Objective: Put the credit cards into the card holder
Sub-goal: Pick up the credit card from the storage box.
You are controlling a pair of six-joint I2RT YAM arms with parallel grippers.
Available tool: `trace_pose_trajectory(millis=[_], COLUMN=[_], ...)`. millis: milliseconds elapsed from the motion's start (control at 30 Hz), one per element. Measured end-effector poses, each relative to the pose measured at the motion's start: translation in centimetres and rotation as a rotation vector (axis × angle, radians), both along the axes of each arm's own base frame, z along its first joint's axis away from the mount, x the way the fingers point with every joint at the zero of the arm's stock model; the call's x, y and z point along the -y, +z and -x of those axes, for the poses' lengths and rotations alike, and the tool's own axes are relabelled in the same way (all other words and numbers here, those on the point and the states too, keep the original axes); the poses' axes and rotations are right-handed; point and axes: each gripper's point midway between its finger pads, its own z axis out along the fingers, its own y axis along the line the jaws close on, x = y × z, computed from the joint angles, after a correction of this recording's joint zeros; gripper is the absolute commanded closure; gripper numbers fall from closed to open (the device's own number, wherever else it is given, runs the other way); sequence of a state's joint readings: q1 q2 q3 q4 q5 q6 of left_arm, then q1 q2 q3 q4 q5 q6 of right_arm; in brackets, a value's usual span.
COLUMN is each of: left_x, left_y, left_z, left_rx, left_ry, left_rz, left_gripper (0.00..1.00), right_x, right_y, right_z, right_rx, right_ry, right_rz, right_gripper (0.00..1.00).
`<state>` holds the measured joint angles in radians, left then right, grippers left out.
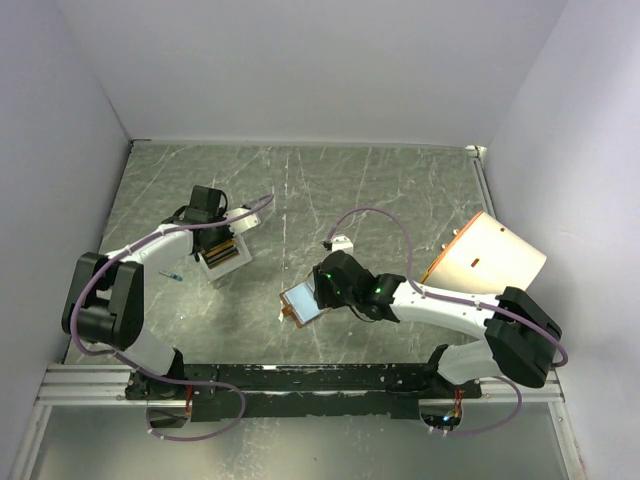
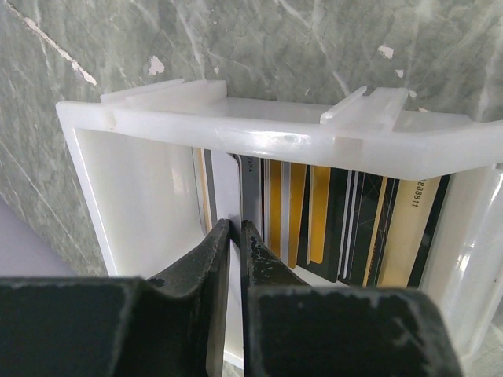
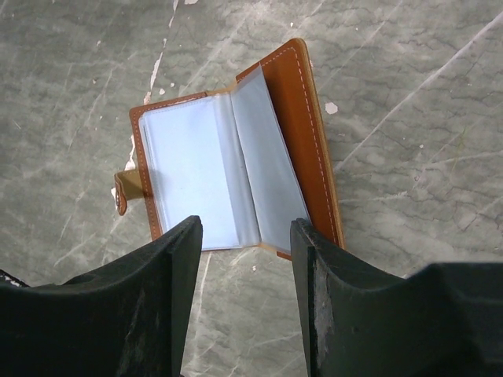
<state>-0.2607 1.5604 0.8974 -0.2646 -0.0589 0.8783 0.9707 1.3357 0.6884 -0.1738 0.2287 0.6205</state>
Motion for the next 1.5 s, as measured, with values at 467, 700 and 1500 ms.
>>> trace_pose_trajectory(millis=[467,700,1500], left_x=[0.4,0.7,0.9], left_y=[-0.4,-0.7,-1.1], left_z=[0.6,1.0,1.3], left_rx=[-0.027,-0.048,-0.068], left_ry=[-0.008,-0.006,-0.01], left_rz=[0.0,0.009,0.006], left_gripper=[0.78,0.78,0.78], right_x=[0.1,0.2,0.3], right_y=[-0.1,-0.2,-0.3], right_z=[0.1,0.1,0.2], right_rx=[0.0,-0.001,0.0], right_ry=[0.0,0.0,0.0], right_rz=[0.001,0.002,-0.001], right_gripper=[0.51,0.51,0.51])
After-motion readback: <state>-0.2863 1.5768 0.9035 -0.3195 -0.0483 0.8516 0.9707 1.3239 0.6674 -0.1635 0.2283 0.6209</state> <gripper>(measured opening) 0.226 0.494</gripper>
